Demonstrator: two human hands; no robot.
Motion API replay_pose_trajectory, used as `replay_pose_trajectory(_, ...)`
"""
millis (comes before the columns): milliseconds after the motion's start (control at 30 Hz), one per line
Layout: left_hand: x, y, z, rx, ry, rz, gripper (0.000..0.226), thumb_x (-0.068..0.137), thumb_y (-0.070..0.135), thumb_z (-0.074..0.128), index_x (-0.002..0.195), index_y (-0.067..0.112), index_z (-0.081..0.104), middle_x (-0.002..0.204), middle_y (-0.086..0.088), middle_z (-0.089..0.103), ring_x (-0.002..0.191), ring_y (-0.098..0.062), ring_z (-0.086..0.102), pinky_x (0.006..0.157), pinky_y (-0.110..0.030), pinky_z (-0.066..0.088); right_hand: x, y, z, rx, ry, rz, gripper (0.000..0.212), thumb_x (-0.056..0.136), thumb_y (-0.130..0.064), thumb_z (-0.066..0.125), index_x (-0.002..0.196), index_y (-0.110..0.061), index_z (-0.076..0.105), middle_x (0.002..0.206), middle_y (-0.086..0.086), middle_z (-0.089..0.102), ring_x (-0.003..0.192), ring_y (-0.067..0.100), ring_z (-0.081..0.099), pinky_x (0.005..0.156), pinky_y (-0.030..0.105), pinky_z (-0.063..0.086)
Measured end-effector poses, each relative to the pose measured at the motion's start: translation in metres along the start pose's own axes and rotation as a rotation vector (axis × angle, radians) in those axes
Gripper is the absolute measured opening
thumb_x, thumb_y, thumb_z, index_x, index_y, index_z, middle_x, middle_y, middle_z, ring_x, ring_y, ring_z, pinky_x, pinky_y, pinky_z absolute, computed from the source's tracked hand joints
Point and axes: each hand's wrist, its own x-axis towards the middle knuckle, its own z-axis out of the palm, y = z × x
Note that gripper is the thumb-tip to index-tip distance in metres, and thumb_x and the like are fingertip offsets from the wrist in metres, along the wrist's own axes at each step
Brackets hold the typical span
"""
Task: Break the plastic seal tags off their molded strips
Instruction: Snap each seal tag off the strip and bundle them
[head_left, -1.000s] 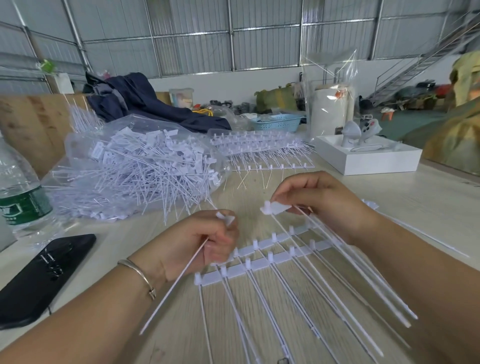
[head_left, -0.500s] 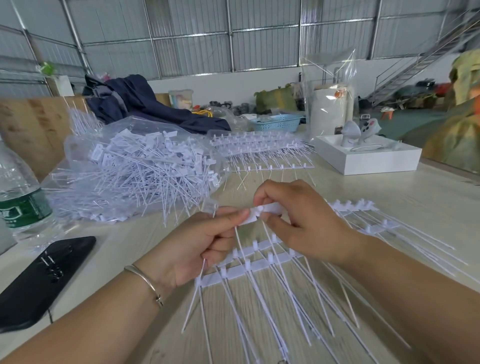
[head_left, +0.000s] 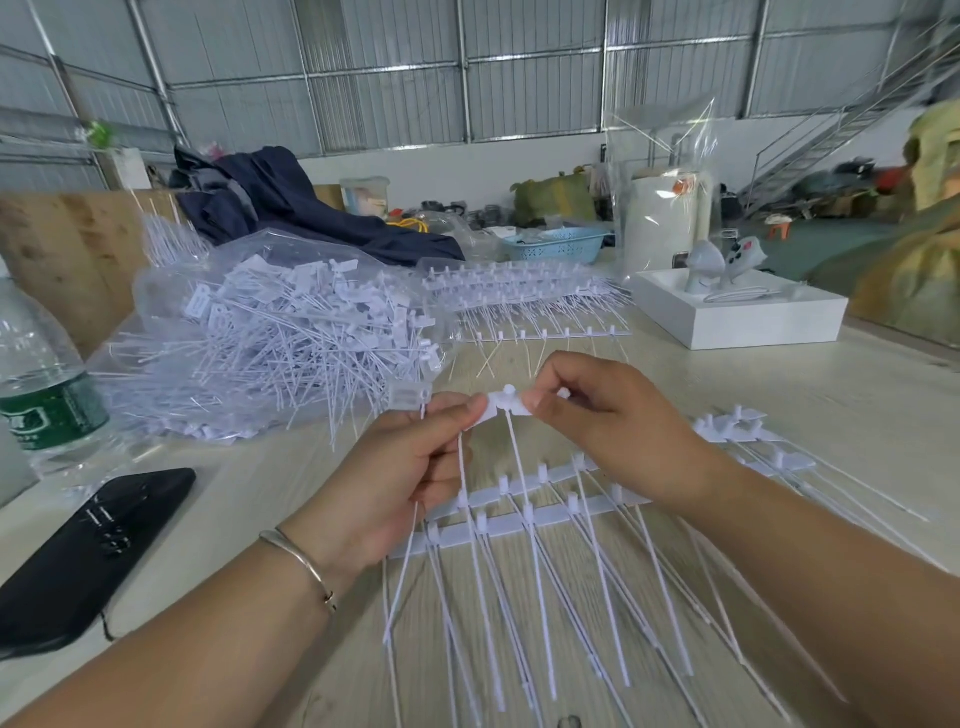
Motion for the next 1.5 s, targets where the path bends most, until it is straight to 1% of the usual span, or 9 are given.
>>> replay_pose_trajectory(133, -0.002, 0.001, 0.000, -0.093, -0.088, 0.000, 0.021, 0.079, 0.025, 0.065, 0.059, 0.025, 0.062, 0.062, 0.007, 0.017, 0.044, -0.004, 0.014, 0.036, -0.016, 0.011, 0.001, 0.000, -0.001, 0.043, -0.087, 0.076, 0.036, 0.094, -0.036, 0.057, 0.076, -0.005, 0.057, 0.050, -0.011, 0.035, 0.050, 0.005, 0.032, 0.054, 0.021, 0.027)
replay_pose_trajectory(267, -0.001, -0.001, -0.001, -0.240, -0.202, -0.058, 0.027, 0.086, 0.022, 0.065, 0.061, 0.025, 0.057, 0.057, 0.010, 0.024, 0.045, -0.003, 0.013, 0.035, -0.014, 0.012, -0.001, -0.004, -0.003, 0.219, -0.166, 0.074, 0.045, 0.087, -0.042, 0.058, 0.078, 0.002, 0.055, 0.071, 0.012, 0.044, 0.066, 0.017, 0.039, 0.064, 0.029, 0.032)
replay_pose_trajectory(600, 0.000, -0.006, 0.000, -0.354, -0.293, -0.173, 0.041, 0.056, 0.029, 0.093, 0.062, 0.023, 0.053, 0.054, 0.011, 0.023, 0.043, -0.003, 0.011, 0.034, -0.013, 0.013, -0.004, -0.007, 0.001, 0.307, -0.244, 0.063, 0.040, 0.082, -0.045, 0.055, 0.073, -0.007, 0.053, 0.073, 0.014, 0.042, 0.069, 0.023, 0.035, 0.070, 0.034, 0.029)
replay_pose_trajectory(767, 0.001, -0.010, 0.003, -0.281, -0.313, -0.280, 0.031, 0.070, 0.045, 0.072, 0.077, 0.021, 0.054, 0.057, 0.009, 0.022, 0.040, 0.000, 0.016, 0.032, -0.011, 0.014, -0.006, -0.012, 0.005, 0.375, -0.229, 0.030, 0.029, 0.089, -0.040, 0.061, 0.064, -0.025, 0.055, 0.070, 0.011, 0.038, 0.069, 0.022, 0.033, 0.068, 0.032, 0.029)
replay_pose_trajectory(900, 0.000, -0.011, 0.009, -0.185, -0.387, -0.301, 0.042, 0.085, 0.057, 0.049, 0.067, 0.026, 0.071, 0.060, 0.010, 0.020, 0.039, -0.001, 0.017, 0.033, -0.010, 0.016, -0.007, -0.011, 0.010, 0.408, -0.200, 0.013, 0.040, 0.086, -0.035, 0.057, 0.075, 0.002, 0.053, 0.069, 0.015, 0.038, 0.068, 0.023, 0.032, 0.067, 0.034, 0.028)
replay_pose_trajectory(1000, -0.001, -0.010, 0.011, -0.163, -0.374, -0.296, 0.046, 0.084, 0.061, 0.048, 0.068, 0.026, 0.074, 0.059, 0.010, 0.019, 0.038, 0.000, 0.020, 0.033, -0.010, 0.016, -0.006, -0.012, 0.011, 0.411, -0.161, 0.010, 0.037, 0.088, -0.029, 0.054, 0.074, 0.006, 0.052, 0.065, 0.024, 0.042, 0.066, 0.025, 0.035, 0.066, 0.035, 0.030)
replay_pose_trajectory(1200, 0.002, -0.003, 0.006, -0.310, -0.244, -0.197, 0.030, 0.076, 0.040, 0.075, 0.071, 0.017, 0.058, 0.053, 0.009, 0.024, 0.037, -0.001, 0.018, 0.033, -0.015, 0.012, -0.002, -0.009, -0.001, 0.382, 0.061, -0.029, 0.039, 0.083, -0.027, 0.069, 0.069, 0.006, 0.054, 0.055, 0.003, 0.031, 0.048, 0.008, 0.025, 0.047, 0.017, 0.023)
replay_pose_trajectory(1333, 0.004, -0.003, 0.004, -0.251, -0.042, -0.072, 0.030, 0.073, 0.027, 0.072, 0.062, 0.022, 0.045, 0.061, 0.006, 0.016, 0.043, -0.006, 0.011, 0.038, -0.019, 0.005, 0.000, 0.000, -0.006, 0.279, 0.129, -0.021, 0.032, 0.080, -0.024, 0.077, 0.072, 0.005, 0.064, 0.058, 0.016, 0.044, 0.050, 0.010, 0.034, 0.050, 0.019, 0.029)
replay_pose_trajectory(1500, 0.002, -0.006, 0.006, -0.096, 0.001, -0.044, 0.025, 0.073, 0.034, 0.071, 0.075, 0.013, 0.058, 0.071, -0.002, 0.039, 0.042, -0.006, 0.022, 0.033, -0.015, 0.015, 0.000, 0.005, -0.001, 0.191, 0.091, 0.006, 0.018, 0.082, -0.029, 0.075, 0.074, -0.013, 0.071, 0.067, 0.023, 0.047, 0.059, 0.014, 0.038, 0.059, 0.027, 0.033)
